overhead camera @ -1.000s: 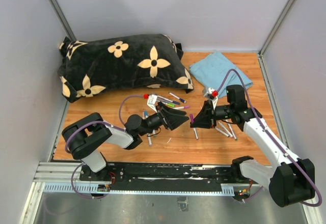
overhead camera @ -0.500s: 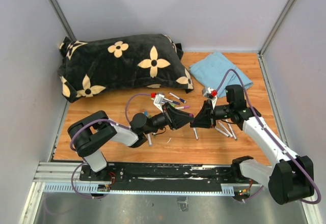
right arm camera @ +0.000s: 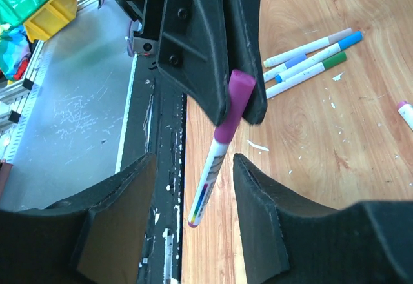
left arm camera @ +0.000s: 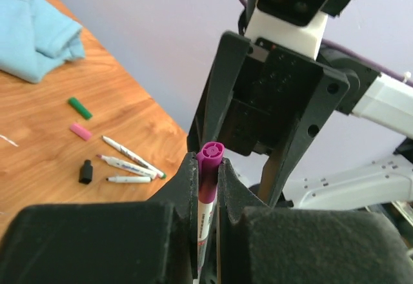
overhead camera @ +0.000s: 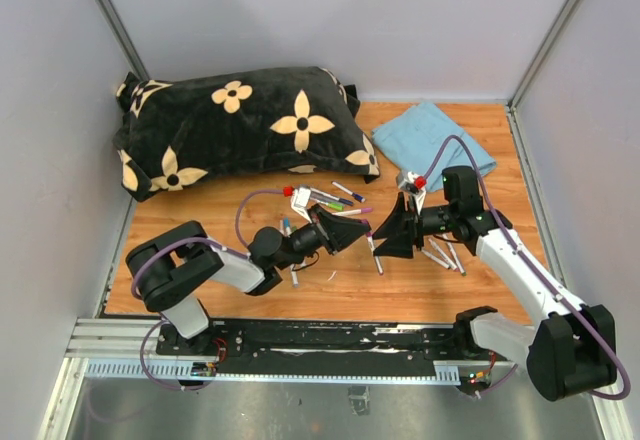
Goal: Open the pen caps
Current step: Open the pen cap from the pen.
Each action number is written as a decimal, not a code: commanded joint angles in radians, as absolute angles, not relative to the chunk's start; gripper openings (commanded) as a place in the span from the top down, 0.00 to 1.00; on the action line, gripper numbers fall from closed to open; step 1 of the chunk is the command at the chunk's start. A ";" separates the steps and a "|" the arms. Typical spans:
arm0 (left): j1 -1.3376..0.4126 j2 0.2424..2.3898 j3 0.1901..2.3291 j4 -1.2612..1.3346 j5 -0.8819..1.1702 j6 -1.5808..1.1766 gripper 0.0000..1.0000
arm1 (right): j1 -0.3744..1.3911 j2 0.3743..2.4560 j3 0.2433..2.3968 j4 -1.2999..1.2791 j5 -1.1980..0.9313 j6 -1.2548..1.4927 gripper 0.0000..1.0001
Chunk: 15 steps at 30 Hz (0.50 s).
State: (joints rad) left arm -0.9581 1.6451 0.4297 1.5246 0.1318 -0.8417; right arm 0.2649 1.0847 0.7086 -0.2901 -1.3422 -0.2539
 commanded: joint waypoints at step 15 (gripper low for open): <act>-0.968 1.589 0.463 1.771 -0.014 -0.832 1.00 | 0.346 1.110 0.698 -0.206 -1.275 -0.168 0.78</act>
